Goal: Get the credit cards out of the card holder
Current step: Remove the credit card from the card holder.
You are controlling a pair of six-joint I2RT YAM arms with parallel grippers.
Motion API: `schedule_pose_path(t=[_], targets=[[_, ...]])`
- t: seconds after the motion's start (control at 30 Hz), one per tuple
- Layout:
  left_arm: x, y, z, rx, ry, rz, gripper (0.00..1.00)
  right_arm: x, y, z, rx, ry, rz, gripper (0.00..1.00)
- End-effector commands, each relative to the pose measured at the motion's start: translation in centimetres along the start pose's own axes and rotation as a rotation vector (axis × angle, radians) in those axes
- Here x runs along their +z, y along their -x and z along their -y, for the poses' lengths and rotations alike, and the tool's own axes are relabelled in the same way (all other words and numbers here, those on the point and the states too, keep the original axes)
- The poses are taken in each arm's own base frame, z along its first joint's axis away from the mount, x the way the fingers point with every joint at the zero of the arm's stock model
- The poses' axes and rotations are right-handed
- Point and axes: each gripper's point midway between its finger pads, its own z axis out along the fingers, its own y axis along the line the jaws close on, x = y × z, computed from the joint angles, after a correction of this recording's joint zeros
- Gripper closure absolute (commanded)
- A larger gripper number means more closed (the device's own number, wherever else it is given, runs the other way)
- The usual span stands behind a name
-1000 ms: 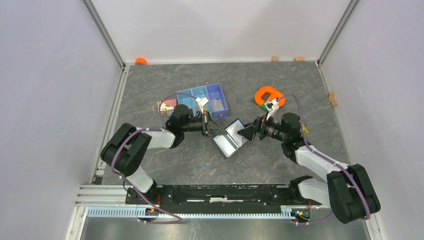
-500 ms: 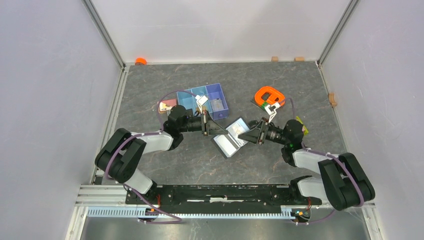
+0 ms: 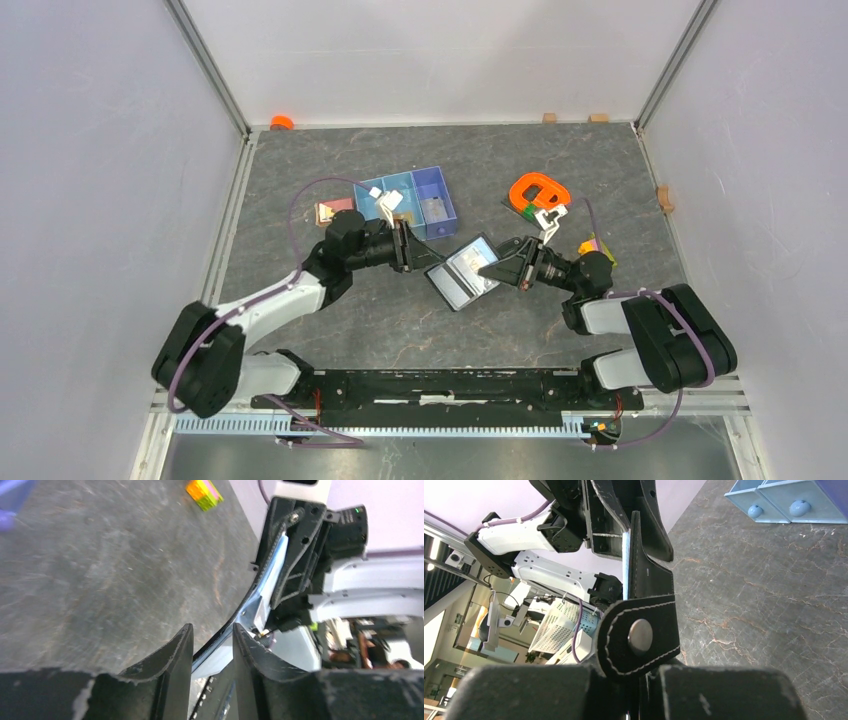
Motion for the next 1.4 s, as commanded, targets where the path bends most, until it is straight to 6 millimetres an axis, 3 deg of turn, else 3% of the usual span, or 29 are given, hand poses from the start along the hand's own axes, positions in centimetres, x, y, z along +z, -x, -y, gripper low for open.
schedule_pose_path(t=[0.0, 0.1, 0.2, 0.43, 0.63, 0.83, 1.2, 1.37], targets=[[-2.3, 1.8, -2.5, 0.105, 0.215, 0.131, 0.57, -0.2, 1.1, -1.3, -0.088, 0.043, 0.060, 1.00], [-3.5, 2.6, -1.2, 0.144, 0.201, 0.193, 0.57, -0.5, 1.5, -1.1, -0.077, 0.036, 0.094, 1.00], [-3.6, 2.6, 1.3, 0.167, 0.091, 0.212, 0.69, -0.7, 1.9, -1.5, -0.067, 0.052, 0.127, 1.00], [-0.5, 0.2, 5.1, 0.146, -0.096, 0.109, 0.69, -0.8, 2.3, -2.4, -0.066, 0.092, 0.157, 1.00], [1.3, -0.8, 4.0, 0.079, -0.086, 0.048, 0.62, -0.8, 2.2, -2.7, -0.071, 0.104, 0.153, 1.00], [2.0, -0.9, 4.2, 0.044, -0.123, 0.028, 0.55, -0.4, 1.8, -3.0, -0.072, 0.120, 0.133, 1.00], [2.4, -0.5, 4.0, -0.049, -0.187, 0.012, 0.54, 0.3, 1.0, -3.6, -0.084, 0.148, 0.096, 1.00], [2.6, -0.5, 4.0, -0.065, -0.215, -0.001, 0.61, 0.5, 0.7, -3.7, -0.088, 0.154, 0.081, 1.00]])
